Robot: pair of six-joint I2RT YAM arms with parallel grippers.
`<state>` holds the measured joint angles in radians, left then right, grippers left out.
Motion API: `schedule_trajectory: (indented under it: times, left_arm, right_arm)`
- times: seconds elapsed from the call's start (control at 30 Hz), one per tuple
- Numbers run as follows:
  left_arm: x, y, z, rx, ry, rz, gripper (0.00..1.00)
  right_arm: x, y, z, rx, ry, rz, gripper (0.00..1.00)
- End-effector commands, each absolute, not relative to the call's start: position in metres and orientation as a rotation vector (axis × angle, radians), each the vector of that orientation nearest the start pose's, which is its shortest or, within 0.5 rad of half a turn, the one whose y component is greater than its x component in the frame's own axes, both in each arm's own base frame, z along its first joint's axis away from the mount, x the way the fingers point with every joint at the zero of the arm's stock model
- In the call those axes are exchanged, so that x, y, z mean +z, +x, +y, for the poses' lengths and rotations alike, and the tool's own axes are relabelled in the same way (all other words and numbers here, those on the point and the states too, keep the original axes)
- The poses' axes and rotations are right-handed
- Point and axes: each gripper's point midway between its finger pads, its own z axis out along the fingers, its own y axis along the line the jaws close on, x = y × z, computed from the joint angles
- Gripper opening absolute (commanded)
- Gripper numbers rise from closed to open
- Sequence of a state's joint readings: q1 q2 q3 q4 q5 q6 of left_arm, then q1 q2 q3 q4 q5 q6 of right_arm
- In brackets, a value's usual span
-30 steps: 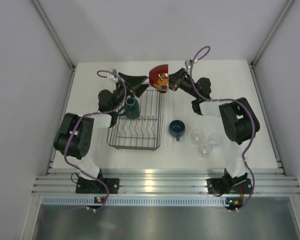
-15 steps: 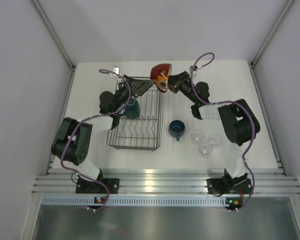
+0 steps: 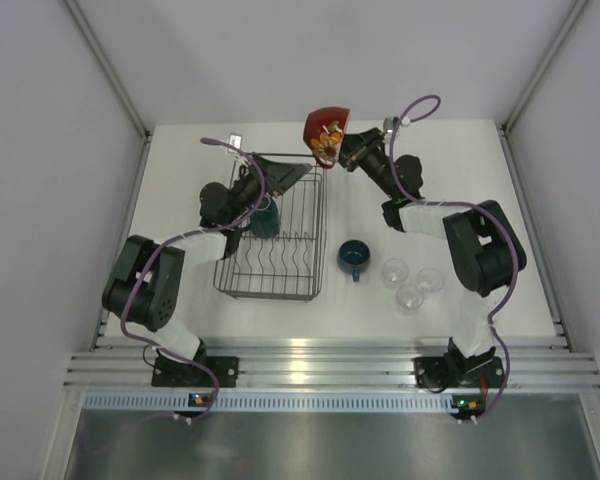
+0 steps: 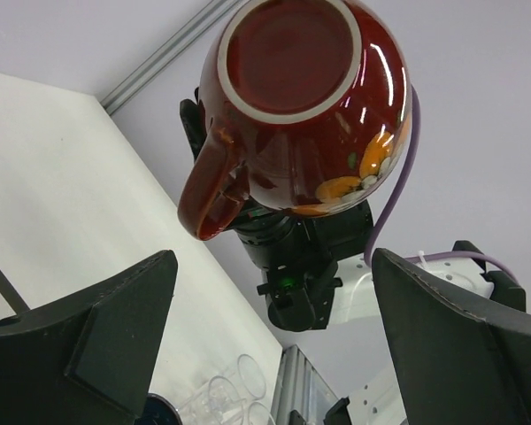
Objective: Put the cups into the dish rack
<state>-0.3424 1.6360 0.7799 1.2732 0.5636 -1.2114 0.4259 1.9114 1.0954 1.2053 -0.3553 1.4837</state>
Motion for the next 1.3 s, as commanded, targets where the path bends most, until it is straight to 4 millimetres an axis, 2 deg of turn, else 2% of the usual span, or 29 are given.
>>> schedule_trajectory:
  times: [0.0, 0.23, 0.47, 0.57, 0.63, 0.93, 1.07, 1.1, 1.27]
  left_arm:
    - [0.386, 0.322, -0.250, -1.588, 0.268, 0.925, 0.97]
    - [0.395, 0.336, -0.259, -1.572, 0.322, 0.893, 0.96]
    - [0.401, 0.341, -0.263, -1.575, 0.356, 0.876, 0.94]
    - [0.400, 0.342, -0.264, -1.578, 0.357, 0.878, 0.84]
    - [0.399, 0.343, -0.265, -1.580, 0.357, 0.881, 0.74]
    - [0.409, 0.343, -0.261, -1.575, 0.331, 0.852, 0.60]
    - [0.412, 0.343, -0.258, -1.564, 0.324, 0.841, 0.44]
    - [0.415, 0.342, -0.259, -1.566, 0.329, 0.834, 0.35]
    - [0.421, 0.341, -0.256, -1.575, 0.311, 0.820, 0.15]
  right_arm:
    - [0.464, 0.346, 0.270, 2.016, 0.011, 0.720, 0.00]
    - [0.475, 0.332, 0.272, 2.093, 0.010, 0.705, 0.00]
    - [0.488, 0.320, 0.272, 2.139, 0.024, 0.665, 0.00]
    - [0.496, 0.314, 0.273, 2.161, 0.023, 0.642, 0.00]
    - [0.498, 0.315, 0.275, 2.178, 0.028, 0.636, 0.00]
    - [0.486, 0.319, 0.296, 2.250, 0.056, 0.668, 0.00]
    - [0.482, 0.319, 0.299, 2.263, 0.060, 0.684, 0.00]
    - [0.479, 0.320, 0.300, 2.261, 0.065, 0.694, 0.00]
    - [0.463, 0.325, 0.304, 2.273, 0.097, 0.744, 0.00]
